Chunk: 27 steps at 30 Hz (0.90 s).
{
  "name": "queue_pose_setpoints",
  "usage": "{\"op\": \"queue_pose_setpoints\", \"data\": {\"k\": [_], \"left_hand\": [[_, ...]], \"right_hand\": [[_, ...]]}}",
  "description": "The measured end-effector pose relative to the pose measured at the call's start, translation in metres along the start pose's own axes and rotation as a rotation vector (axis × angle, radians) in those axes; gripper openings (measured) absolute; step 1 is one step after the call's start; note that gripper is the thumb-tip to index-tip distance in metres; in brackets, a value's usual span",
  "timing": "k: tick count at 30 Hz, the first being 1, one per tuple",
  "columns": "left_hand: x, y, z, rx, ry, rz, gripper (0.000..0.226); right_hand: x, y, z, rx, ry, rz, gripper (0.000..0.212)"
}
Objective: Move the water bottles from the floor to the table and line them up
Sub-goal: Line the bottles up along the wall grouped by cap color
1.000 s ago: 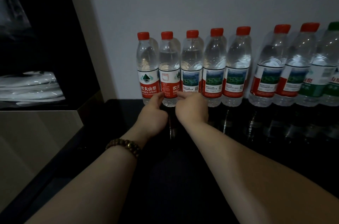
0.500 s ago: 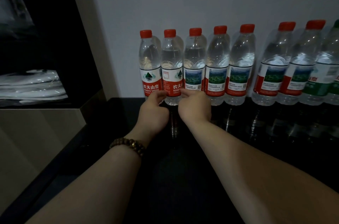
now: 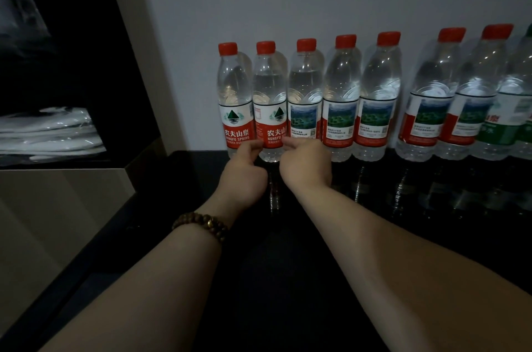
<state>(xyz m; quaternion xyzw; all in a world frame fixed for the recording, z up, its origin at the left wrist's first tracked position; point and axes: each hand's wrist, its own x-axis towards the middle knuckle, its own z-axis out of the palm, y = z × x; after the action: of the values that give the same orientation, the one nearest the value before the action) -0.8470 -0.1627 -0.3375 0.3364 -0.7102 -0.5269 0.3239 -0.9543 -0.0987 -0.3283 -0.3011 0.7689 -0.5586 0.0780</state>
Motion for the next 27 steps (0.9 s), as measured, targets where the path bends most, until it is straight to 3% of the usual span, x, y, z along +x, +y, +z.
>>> {"op": "queue_pose_setpoints", "data": {"k": [7,13,22,27], "left_hand": [[-0.0007,0.0,-0.0002,-0.06,0.091,0.016,0.066],[-0.0028,0.0029,-0.0004,-0.056,0.002,0.004,0.074],[-0.0011,0.0024,-0.0007,-0.017,-0.04,-0.009,0.081],[-0.0008,0.002,-0.0005,0.039,0.027,0.016,0.08]], "right_hand": [[0.0,-0.0004,0.001,0.008,0.018,0.006,0.042],[-0.0004,-0.0008,0.0015,-0.028,0.043,-0.009,0.034],[-0.0016,-0.0008,0.0006,-0.043,0.0,-0.021,0.042],[-0.0002,0.0002,0.0011,-0.027,0.026,-0.009,0.041]]}}
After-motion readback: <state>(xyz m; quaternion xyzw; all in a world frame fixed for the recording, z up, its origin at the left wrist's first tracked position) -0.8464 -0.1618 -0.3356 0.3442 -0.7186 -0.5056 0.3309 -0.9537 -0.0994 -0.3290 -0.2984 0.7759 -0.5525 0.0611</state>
